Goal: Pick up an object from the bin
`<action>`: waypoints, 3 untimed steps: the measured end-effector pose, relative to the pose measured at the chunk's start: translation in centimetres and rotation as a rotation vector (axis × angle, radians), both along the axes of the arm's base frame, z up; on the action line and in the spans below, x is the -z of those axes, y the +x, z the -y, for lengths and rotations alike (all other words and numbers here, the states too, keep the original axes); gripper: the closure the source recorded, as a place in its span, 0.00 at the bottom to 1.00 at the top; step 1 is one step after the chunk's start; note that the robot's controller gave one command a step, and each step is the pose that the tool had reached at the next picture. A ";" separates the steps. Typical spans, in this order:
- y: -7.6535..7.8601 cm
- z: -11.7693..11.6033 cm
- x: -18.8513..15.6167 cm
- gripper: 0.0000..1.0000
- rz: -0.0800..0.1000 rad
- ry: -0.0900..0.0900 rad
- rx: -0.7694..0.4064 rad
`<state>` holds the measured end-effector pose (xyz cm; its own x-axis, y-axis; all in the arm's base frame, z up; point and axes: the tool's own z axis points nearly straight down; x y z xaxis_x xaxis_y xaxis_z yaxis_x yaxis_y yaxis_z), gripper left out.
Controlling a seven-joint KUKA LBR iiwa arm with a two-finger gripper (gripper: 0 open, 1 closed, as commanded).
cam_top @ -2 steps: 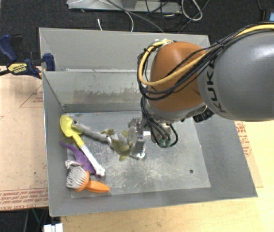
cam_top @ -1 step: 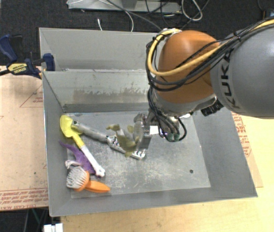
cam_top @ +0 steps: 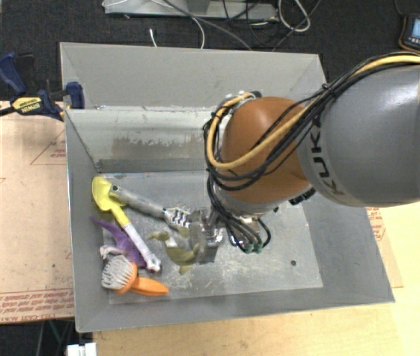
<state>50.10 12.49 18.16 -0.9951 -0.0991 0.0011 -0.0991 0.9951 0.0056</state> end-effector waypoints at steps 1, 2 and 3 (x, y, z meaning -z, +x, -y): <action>2.4 0.3 -0.6 1.00 0.001 0.000 0.187; 2.1 -2.0 3.0 1.00 -0.009 0.001 -0.063; 2.3 -0.2 -7.9 1.00 -0.004 0.000 0.084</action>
Offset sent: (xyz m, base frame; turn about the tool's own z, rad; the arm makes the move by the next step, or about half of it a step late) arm 0.0210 0.0198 -0.0298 -0.0667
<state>52.40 12.68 26.08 -0.9999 -0.0151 0.0054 -0.0151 0.9999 0.0056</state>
